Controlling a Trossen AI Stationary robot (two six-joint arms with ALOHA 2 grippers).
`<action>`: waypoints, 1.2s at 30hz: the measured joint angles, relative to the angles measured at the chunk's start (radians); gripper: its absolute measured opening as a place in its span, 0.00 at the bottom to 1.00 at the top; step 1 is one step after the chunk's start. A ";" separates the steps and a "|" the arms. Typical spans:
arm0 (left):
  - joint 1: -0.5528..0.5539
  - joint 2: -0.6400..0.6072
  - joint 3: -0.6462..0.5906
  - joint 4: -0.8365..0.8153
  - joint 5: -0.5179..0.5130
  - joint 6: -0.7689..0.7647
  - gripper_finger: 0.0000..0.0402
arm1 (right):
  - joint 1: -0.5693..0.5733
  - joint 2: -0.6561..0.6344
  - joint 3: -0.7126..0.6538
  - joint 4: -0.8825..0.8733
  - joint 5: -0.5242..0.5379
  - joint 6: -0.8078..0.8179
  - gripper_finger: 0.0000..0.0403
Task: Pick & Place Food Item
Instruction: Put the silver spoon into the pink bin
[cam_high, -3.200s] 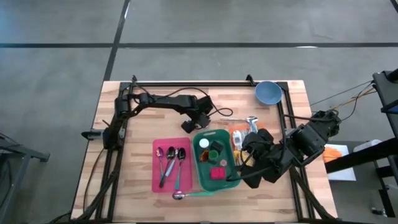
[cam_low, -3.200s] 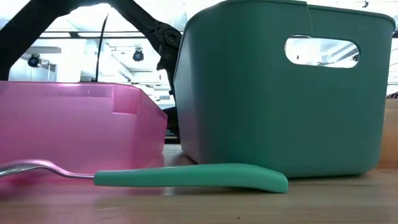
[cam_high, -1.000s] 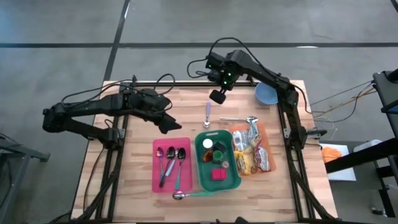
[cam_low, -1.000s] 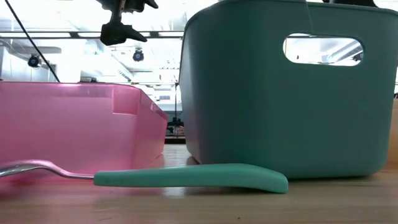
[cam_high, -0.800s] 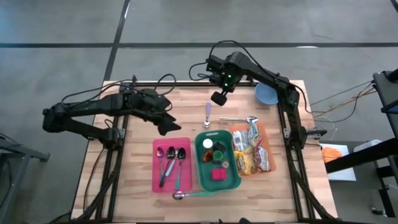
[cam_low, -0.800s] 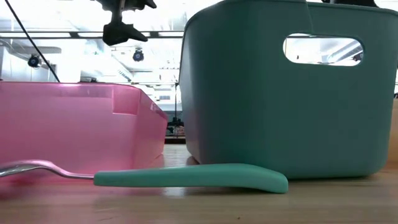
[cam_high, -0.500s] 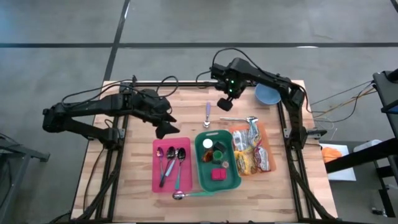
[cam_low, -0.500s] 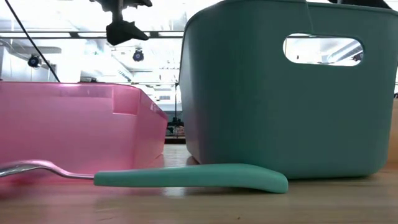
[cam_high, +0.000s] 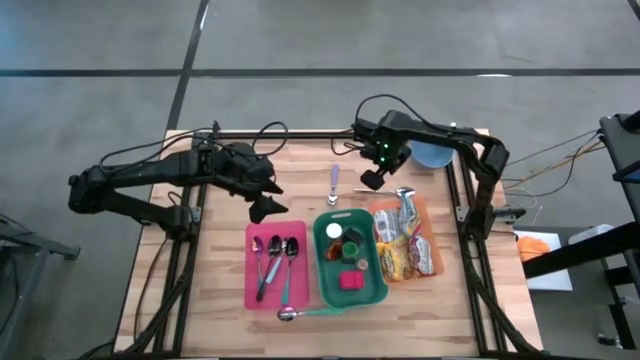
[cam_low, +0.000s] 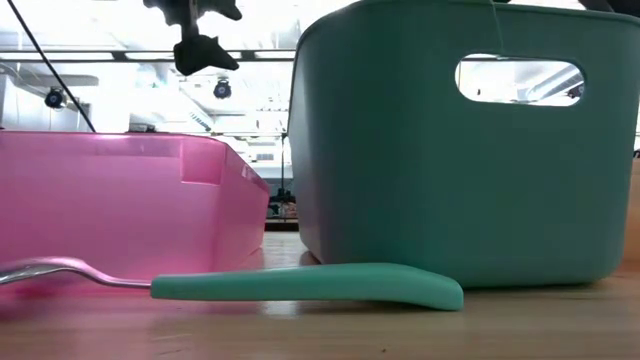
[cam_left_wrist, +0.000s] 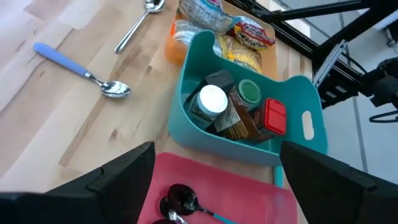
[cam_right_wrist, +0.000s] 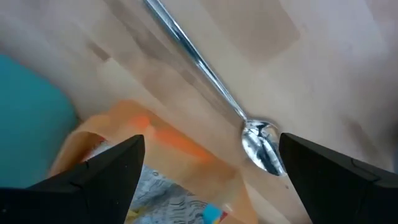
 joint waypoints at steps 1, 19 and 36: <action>0.002 0.000 0.000 0.001 -0.001 -0.007 0.86 | -0.004 -0.007 -0.019 0.010 0.007 0.000 0.91; 0.012 0.000 0.000 0.053 -0.004 -0.184 0.86 | 0.000 0.020 -0.215 0.192 0.046 -0.023 0.91; 0.012 0.000 -0.001 0.054 -0.004 -0.212 0.86 | 0.000 0.021 -0.304 0.281 0.050 -0.029 0.88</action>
